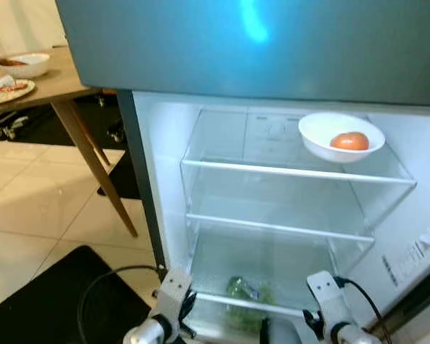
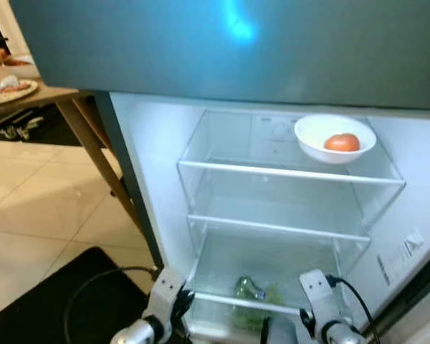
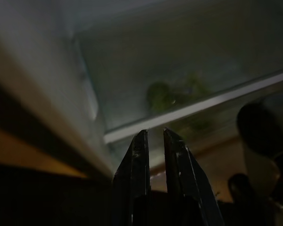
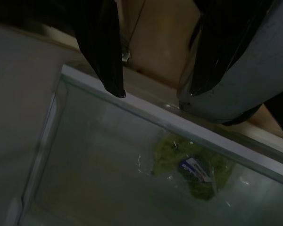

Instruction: Restocking fridge

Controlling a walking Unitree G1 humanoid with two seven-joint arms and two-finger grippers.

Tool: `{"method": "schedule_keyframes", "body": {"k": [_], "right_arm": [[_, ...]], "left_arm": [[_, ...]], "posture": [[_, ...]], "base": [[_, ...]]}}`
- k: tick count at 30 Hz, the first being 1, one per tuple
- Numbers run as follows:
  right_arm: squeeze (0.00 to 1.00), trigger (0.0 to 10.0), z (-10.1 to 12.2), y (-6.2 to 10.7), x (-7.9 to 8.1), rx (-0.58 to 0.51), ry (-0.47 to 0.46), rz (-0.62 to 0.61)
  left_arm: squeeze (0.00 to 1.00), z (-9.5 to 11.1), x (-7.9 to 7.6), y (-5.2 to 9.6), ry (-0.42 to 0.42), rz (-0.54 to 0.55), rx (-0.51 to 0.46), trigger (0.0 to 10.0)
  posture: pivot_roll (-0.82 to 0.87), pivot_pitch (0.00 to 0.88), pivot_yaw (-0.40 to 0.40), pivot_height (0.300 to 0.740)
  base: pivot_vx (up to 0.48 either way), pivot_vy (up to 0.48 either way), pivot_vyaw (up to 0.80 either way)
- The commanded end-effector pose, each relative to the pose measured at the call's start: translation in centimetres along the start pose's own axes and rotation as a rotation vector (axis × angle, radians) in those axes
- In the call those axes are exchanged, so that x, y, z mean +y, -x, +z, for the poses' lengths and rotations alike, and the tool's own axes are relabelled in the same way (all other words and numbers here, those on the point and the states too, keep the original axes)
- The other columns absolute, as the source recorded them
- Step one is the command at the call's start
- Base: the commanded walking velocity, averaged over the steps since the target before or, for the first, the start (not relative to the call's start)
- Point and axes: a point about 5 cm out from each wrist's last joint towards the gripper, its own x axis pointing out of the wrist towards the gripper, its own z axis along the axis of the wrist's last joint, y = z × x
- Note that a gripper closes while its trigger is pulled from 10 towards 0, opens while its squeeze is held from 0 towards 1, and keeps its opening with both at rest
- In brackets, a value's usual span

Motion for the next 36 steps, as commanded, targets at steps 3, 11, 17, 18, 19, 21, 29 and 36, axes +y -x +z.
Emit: {"method": "schedule_keyframes", "body": {"k": [3, 11, 17, 18, 19, 21, 29, 36], "right_arm": [[0.00, 10.0, -0.2, 0.0, 0.0, -0.012, -0.049, 0.001], [0.00, 10.0, -0.3, -0.1, 0.0, -0.009, -0.075, 0.006], [0.00, 10.0, -1.5, 0.1, 0.1, 0.033, -0.087, -0.004], [0.00, 10.0, -1.9, 0.2, 0.1, 0.045, -0.094, -0.008], [0.00, 10.0, -1.9, 0.2, 0.1, 0.045, -0.094, -0.008], [0.00, 10.0, -2.6, 0.5, 0.1, 0.066, -0.107, -0.015], [0.00, 10.0, -4.2, 1.1, 0.1, 0.109, -0.117, -0.028], [0.00, 10.0, -4.7, 1.2, 0.2, 0.134, -0.103, -0.039]], "left_arm": [[0.00, -1.7, 1.8, 1.3, 0.030, 0.089, 0.084, 10.0], [0.00, -3.7, 2.5, 2.6, 0.069, 0.150, 0.183, 10.0], [0.00, -5.1, 2.6, 3.6, 0.097, 0.180, 0.239, 10.0], [0.00, -5.4, 2.6, 3.8, 0.103, 0.186, 0.250, 10.0], [0.00, -5.4, 2.6, 3.8, 0.103, 0.186, 0.250, 10.0], [0.00, -5.8, 2.7, 4.2, 0.113, 0.196, 0.268, 10.0], [0.00, -6.7, 2.9, 4.9, 0.130, 0.219, 0.305, 10.0], [0.00, -7.1, 2.9, 5.3, 0.135, 0.228, 0.331, 10.0]], "posture": [[-0.16, 0.015, 0.040, 0.478], [-0.16, 0.007, 0.041, 0.518], [-0.15, 0.002, 0.043, 0.538], [-0.15, 0.004, 0.046, 0.543], [-0.15, 0.004, 0.046, 0.543], [-0.15, 0.004, 0.046, 0.553], [-0.16, 0.011, 0.051, 0.588], [-0.16, 0.008, 0.052, 0.608]], "base": [[0.000, 0.000, 0.00], [0.000, 0.000, 0.00], [0.000, 0.000, 0.00], [0.000, 0.000, 0.00], [0.000, 0.000, 0.00], [0.000, 0.000, 0.00], [0.000, 0.000, 0.00], [0.000, 0.000, 0.00]]}}
